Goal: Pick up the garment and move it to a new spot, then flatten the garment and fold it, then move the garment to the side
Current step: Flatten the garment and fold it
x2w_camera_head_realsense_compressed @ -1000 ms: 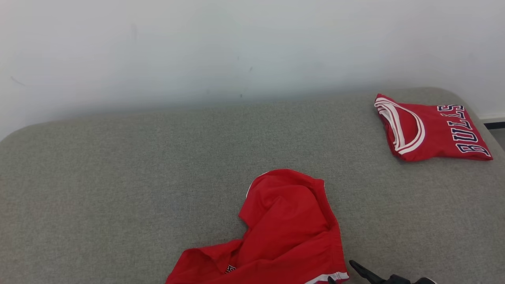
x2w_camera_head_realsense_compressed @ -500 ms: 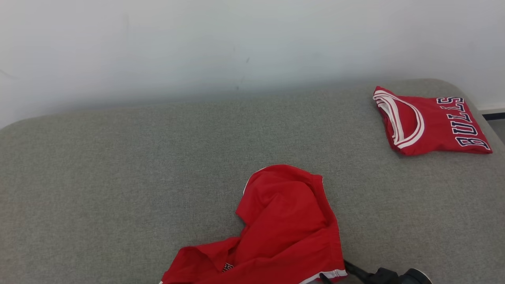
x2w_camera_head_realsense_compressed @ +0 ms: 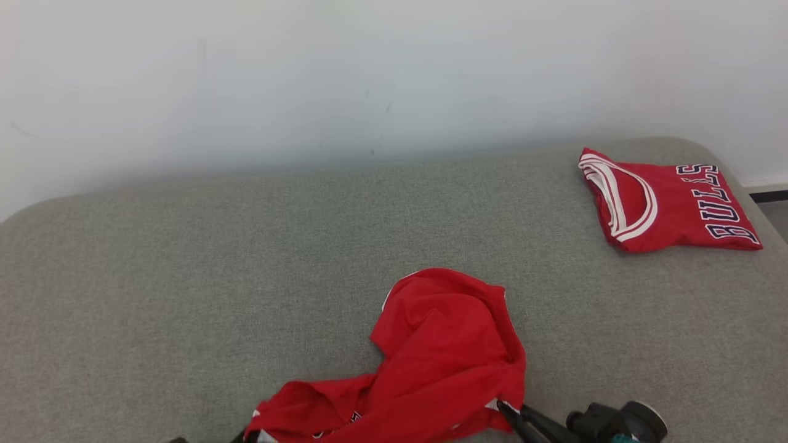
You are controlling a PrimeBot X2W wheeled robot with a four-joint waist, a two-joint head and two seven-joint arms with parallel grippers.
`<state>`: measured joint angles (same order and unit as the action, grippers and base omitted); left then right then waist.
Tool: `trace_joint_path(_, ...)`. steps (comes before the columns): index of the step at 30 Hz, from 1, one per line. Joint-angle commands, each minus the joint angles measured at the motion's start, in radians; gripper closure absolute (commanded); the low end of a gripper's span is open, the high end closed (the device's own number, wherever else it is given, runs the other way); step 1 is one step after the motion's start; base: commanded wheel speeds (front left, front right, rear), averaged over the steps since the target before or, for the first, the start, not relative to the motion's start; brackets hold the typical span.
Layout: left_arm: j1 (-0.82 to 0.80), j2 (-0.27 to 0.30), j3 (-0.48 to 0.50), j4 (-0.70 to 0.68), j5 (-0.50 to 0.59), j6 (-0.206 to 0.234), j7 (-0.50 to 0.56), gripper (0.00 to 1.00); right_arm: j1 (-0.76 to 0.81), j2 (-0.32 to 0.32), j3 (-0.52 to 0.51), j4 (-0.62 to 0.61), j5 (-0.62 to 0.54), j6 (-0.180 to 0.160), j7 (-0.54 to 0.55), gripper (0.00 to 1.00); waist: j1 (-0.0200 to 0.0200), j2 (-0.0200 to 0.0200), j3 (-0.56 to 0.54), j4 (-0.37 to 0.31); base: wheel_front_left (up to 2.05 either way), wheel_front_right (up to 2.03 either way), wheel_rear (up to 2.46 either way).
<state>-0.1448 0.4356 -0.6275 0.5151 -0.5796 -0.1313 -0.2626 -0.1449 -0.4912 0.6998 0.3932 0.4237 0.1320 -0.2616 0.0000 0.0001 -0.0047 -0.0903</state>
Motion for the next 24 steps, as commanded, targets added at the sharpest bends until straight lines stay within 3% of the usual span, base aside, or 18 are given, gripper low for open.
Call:
trace_joint_path(1,-0.011,0.022,0.012,-0.04,0.014,0.001,-0.003,1.0,-0.026,-0.015,0.007,-0.036,0.015,-0.002,-0.004,1.0,0.0,-0.0001,-0.013,0.002,0.0,0.0,0.0)
trace_joint_path(7,-0.158,0.106,-0.038,-0.133,0.011,0.001,0.014,1.0,-0.163,-0.058,0.005,-0.13,0.065,-0.002,0.017,1.0,0.0,-0.0001,-0.011,-0.005,0.0,0.0,0.0)
trace_joint_path(12,-0.398,0.178,-0.108,-0.205,-0.066,0.001,0.116,1.0,-0.368,-0.065,0.012,-0.164,0.139,-0.002,0.078,1.0,0.0,-0.0001,0.042,-0.015,0.0,0.0,0.0)
trace_joint_path(18,-0.779,0.243,-0.187,-0.227,-0.214,0.002,0.249,1.0,-0.694,0.001,-0.032,-0.077,0.24,-0.002,0.153,1.0,0.0,-0.0001,0.201,-0.023,0.0,0.0,0.0)
trace_joint_path(24,-1.161,0.255,-0.196,-0.125,-0.37,0.002,0.352,1.0,-1.053,0.101,-0.095,0.084,0.288,-0.002,0.199,1.0,0.0,-0.0001,0.374,-0.032,0.0,0.0,0.0)
